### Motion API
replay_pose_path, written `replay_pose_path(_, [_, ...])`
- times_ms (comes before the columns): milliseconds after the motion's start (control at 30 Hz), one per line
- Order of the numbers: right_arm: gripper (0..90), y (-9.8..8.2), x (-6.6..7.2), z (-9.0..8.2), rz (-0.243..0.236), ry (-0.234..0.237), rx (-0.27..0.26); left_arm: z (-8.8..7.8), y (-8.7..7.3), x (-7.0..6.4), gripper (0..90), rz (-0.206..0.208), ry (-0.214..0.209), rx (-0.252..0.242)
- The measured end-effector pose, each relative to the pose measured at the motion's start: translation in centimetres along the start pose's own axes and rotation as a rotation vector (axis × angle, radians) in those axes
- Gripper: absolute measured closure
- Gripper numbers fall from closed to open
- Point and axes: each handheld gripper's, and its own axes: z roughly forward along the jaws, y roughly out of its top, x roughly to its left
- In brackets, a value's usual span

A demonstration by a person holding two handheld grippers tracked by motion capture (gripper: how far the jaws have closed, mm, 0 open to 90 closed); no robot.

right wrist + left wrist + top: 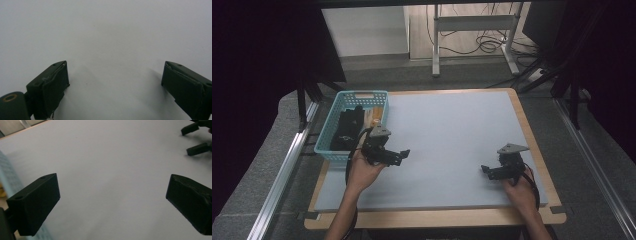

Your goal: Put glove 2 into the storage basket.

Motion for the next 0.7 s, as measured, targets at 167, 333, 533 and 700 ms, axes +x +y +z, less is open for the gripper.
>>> replay_pose_path(167, [7.0, 0.0, 0.0, 0.0, 0.001, 0.0, 0.0, 0.7, -0.4, -1.6, 0.0, 0.037, -0.027, -0.003])
replay_pose_path(333, [7.0, 0.0, 0.0, 0.0, 0.0, 0.0, 0.0, 1.8, -1.5, -3.0, 0.0, 0.075, -0.041, -0.009])
replay_pose_path(533, [7.0, 0.0, 0.0, 0.0, 0.001, 0.0, 0.0, 3.3, -2.9, -4.0, 0.0, 0.097, -0.062, -0.004])
replay_pose_path(700, [7.0, 0.0, 0.0, 0.0, 0.001, 0.0, -0.001, 4.3, -4.0, -4.5, 0.0, 0.107, -0.075, 0.016])
